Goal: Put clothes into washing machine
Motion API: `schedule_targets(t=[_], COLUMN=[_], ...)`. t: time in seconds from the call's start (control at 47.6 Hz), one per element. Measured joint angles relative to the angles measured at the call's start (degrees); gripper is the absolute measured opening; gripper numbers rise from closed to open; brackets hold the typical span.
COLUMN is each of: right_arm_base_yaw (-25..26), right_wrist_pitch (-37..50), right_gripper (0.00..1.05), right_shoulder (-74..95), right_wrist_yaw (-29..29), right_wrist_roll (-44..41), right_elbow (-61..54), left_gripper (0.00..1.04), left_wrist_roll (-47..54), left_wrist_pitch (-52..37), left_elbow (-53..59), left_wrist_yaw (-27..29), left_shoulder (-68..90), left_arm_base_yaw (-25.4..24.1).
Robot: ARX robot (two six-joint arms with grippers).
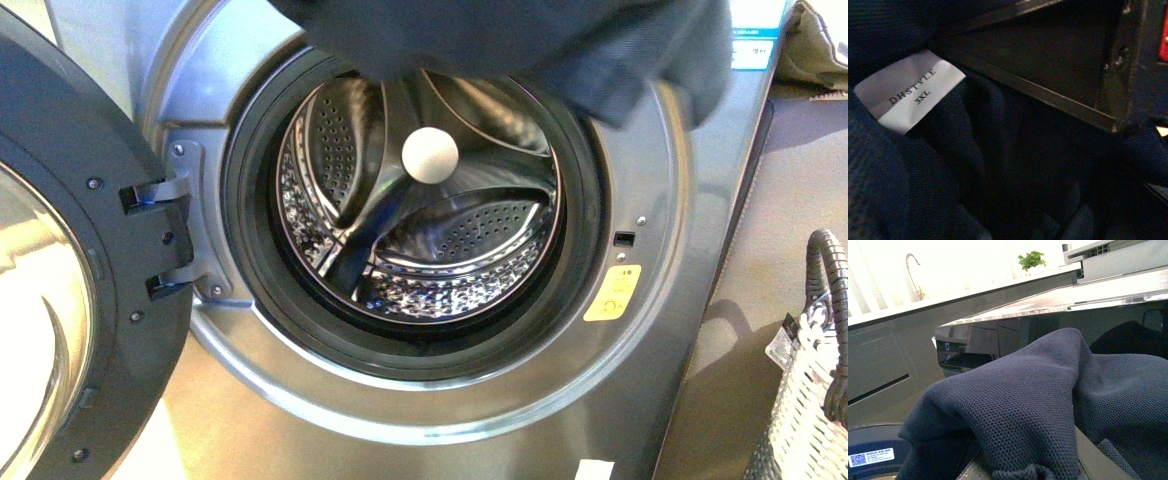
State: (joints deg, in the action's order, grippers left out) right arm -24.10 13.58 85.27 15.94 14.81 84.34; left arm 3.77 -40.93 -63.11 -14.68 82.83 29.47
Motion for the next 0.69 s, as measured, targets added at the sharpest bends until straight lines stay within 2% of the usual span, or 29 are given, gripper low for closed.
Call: schedule_targets(t=[0.693], right_arm_base_yaw=[0.6], right_wrist_pitch=[0.1], right_gripper=[0.18], right_shoulder=[-0.2], right_wrist_yaw=[-0.9], right_wrist_roll=[-0.7], right_elbow=[0.0], left_gripper=[0.97], left_wrist_roll=[-2.0], left_wrist_pitch=[-2.7], left_elbow=[-5.4], left_wrist_yaw=[-0.2], left_shoulder=[6.2], left_arm_base_yaw=[1.9])
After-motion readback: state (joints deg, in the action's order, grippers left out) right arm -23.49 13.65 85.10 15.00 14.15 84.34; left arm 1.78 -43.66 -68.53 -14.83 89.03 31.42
